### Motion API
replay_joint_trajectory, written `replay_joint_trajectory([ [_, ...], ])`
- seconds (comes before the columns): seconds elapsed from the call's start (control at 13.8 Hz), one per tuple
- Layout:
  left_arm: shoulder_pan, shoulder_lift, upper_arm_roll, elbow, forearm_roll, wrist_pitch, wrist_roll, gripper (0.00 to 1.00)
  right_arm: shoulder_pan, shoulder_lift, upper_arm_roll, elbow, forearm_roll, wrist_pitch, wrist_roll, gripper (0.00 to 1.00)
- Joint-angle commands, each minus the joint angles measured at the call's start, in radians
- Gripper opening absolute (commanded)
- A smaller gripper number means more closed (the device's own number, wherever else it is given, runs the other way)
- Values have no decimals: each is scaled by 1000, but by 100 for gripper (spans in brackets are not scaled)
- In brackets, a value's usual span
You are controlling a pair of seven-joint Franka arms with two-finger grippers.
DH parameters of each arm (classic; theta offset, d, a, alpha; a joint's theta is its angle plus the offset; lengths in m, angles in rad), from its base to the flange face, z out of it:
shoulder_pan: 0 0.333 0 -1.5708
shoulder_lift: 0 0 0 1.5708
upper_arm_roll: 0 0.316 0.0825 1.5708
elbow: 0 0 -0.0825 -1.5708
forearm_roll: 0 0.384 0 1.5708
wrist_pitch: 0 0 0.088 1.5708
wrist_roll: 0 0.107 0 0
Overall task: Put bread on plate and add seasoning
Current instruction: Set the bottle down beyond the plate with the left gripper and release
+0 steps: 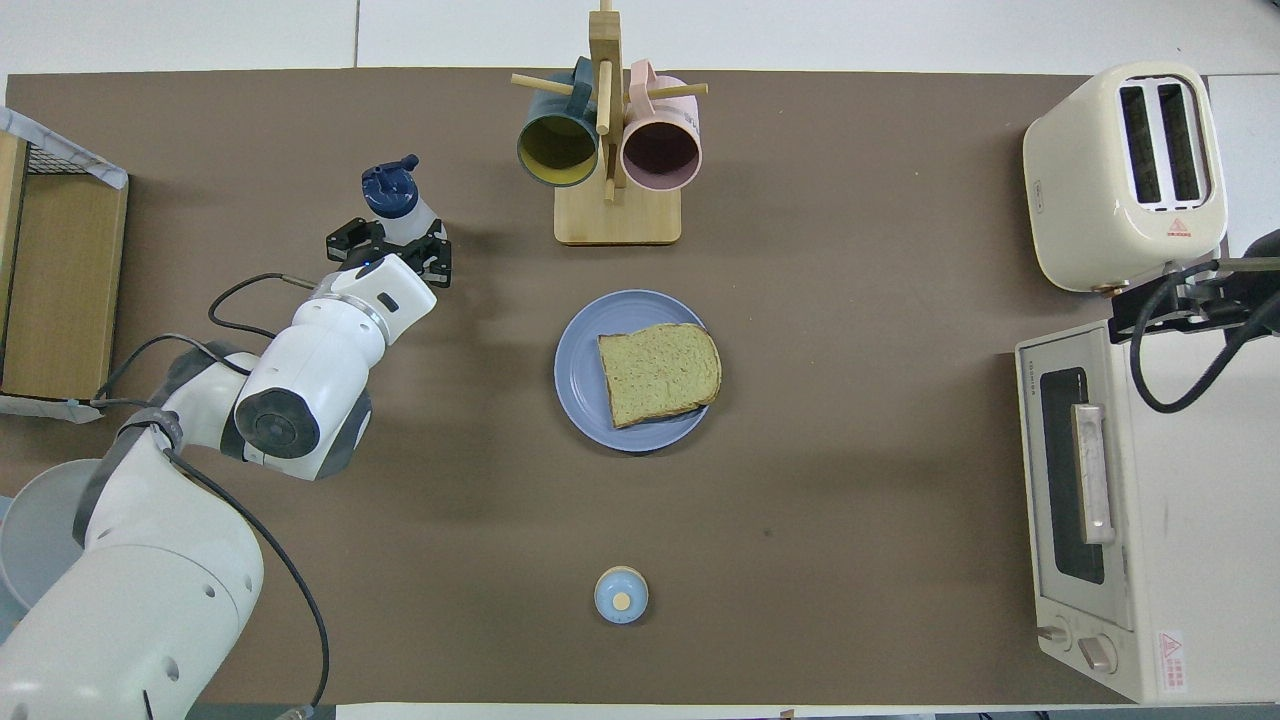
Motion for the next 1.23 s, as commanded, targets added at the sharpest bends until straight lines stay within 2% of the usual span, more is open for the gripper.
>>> replay_joint_trajectory([
  [0.0, 59, 20, -6, 23, 30, 23, -3, 0, -13, -12, 4, -11, 15, 2, -27, 100],
  [0.15, 84, 21, -9, 23, 91, 23, -3, 0, -13, -12, 4, -11, 15, 2, -27, 100],
  [0.29, 84, 21, -9, 19, 85, 23, -3, 3, -13, -12, 4, -11, 15, 2, -27, 100],
  [0.44, 75, 21, -9, 14, 81, 23, -3, 27, -13, -13, 4, -11, 15, 2, -27, 100],
  [0.51, 70, 21, -9, 9, 78, 23, -3, 32, -12, -13, 4, -11, 15, 2, -27, 100],
  [0.58, 78, 20, -9, 9, 81, 23, -3, 32, -13, -13, 4, -11, 15, 2, -27, 100],
  [0.65, 83, 18, -11, 3, 85, 23, -6, 38, -12, -13, 4, -11, 15, 2, -27, 100],
  [0.73, 84, 16, -11, -3, 85, 23, -6, 61, -12, -12, 4, -11, 15, 2, -27, 100],
  [0.8, 84, 15, -11, -4, 87, 23, -8, 99, -13, -12, 4, -11, 15, 2, -27, 100],
  [1.16, 84, 13, -11, -15, 88, 24, -11, 100, -12, -12, 4, -11, 15, 2, -27, 100],
])
